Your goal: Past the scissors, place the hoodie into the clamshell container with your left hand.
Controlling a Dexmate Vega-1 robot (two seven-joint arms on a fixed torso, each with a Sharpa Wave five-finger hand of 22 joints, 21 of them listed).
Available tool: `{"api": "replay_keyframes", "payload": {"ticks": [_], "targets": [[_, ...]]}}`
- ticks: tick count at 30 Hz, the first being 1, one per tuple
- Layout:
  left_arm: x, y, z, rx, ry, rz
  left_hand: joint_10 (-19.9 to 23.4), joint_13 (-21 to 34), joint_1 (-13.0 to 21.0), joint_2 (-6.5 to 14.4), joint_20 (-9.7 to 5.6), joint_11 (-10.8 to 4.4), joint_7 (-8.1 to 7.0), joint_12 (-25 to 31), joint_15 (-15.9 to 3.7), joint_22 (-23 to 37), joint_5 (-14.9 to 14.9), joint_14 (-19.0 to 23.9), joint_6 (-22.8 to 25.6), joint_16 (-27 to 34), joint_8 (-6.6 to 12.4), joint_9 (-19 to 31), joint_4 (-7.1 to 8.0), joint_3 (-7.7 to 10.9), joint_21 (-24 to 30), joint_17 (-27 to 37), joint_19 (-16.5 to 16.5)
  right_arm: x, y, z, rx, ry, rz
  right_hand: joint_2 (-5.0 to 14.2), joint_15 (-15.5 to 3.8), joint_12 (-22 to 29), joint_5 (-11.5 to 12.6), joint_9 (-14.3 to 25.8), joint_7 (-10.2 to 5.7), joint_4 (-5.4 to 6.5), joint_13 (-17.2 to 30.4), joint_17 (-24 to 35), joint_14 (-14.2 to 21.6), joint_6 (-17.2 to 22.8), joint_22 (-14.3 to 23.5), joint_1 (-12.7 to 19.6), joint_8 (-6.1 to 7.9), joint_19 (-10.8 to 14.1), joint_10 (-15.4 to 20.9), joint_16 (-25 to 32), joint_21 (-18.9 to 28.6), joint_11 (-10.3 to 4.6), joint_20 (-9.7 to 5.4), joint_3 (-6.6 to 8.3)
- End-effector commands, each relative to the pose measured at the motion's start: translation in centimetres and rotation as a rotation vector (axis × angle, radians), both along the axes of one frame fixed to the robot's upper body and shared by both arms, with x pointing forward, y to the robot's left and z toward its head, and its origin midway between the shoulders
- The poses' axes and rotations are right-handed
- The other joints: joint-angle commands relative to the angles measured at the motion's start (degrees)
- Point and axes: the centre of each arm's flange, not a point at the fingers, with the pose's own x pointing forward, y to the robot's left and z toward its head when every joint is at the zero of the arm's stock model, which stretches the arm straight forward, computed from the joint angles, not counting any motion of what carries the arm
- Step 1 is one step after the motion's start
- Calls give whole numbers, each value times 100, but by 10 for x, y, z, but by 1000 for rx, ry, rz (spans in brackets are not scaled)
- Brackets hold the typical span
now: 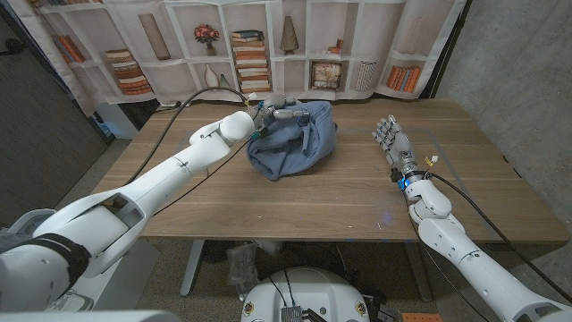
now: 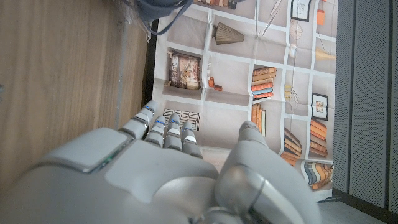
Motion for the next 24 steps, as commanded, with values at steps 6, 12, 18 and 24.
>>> {"api": "replay_keyframes", "payload": {"ticks": [6,12,18,24], "targets": [[-3,2,9,62,37,16,-372,-150,-320,26,142,84,82,8,66,3,110,-418,-276,10,-211,-44,43,-230,-251,-211,-331,1,2,0,1,4,2,25,20,-8,-3,22,4,-33,28,19,38,41,29,17,-16,8,45,0,-15,10,24,10],[-7,-2,16,74,28,10,-493,-206,-448,46,168,109,97,16,90,6,139,-548,-436,19,-309,-55,64,-313,-331,-284,-416,2,3,0,4,2,0,27,18,-8,-5,22,1,-36,28,19,34,41,29,18,-16,9,46,-1,-15,2,23,11],[-11,-6,23,83,13,9,-605,-281,-560,84,325,110,117,36,104,9,188,-697,-518,29,-385,-67,63,-394,-458,-381,-587,2,3,-1,9,2,-2,27,14,-12,-8,22,-1,-38,28,19,37,41,29,16,-17,13,36,1,-13,5,18,10],[-16,-8,29,87,-3,10,-635,-302,-578,101,346,123,112,40,100,10,203,-703,-533,42,-402,-70,59,-408,-486,-408,-616,2,2,-1,13,1,-5,26,12,-7,-9,22,-9,-40,28,20,37,40,30,14,-17,13,50,1,-13,12,21,9]]}}
